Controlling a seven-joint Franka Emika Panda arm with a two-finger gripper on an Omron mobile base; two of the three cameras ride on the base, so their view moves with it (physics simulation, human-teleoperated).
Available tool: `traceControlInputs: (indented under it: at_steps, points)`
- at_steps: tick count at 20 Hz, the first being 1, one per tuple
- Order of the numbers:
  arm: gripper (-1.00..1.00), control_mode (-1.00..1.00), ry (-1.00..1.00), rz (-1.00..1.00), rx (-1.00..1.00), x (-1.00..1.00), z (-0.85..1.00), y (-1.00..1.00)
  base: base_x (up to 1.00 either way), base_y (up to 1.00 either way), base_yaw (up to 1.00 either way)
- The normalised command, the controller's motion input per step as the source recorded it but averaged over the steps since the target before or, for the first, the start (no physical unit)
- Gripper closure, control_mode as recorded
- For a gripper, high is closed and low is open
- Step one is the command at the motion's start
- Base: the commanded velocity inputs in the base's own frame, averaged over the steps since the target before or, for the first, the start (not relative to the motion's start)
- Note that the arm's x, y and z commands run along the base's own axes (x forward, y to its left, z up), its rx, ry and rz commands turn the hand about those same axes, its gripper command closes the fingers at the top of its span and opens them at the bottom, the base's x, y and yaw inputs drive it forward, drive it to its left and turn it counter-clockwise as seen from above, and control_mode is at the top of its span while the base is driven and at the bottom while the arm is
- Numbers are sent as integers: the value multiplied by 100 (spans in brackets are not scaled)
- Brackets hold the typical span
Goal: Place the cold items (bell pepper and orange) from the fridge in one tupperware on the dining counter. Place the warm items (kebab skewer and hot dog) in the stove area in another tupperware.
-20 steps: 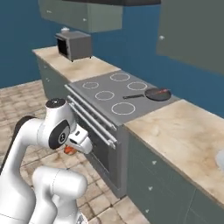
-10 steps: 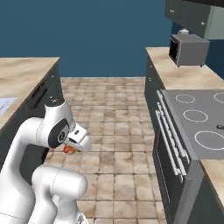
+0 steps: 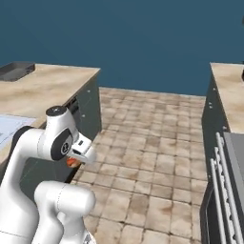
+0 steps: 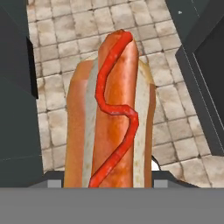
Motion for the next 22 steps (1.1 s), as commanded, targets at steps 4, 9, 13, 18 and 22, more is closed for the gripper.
traceControlInputs:
  at_steps: [4,9,13,18,22]
  points:
    - [100,100,0,0,0,0,0,0,100,1,3]
    - [100,100,0,0,0,0,0,0,100,0,0]
    - [100,100,0,0,0,0,0,0,100,-2,1]
    - [100,100,0,0,0,0,0,0,100,4,-7]
    - [100,100,0,0,0,0,0,0,100,38,-19]
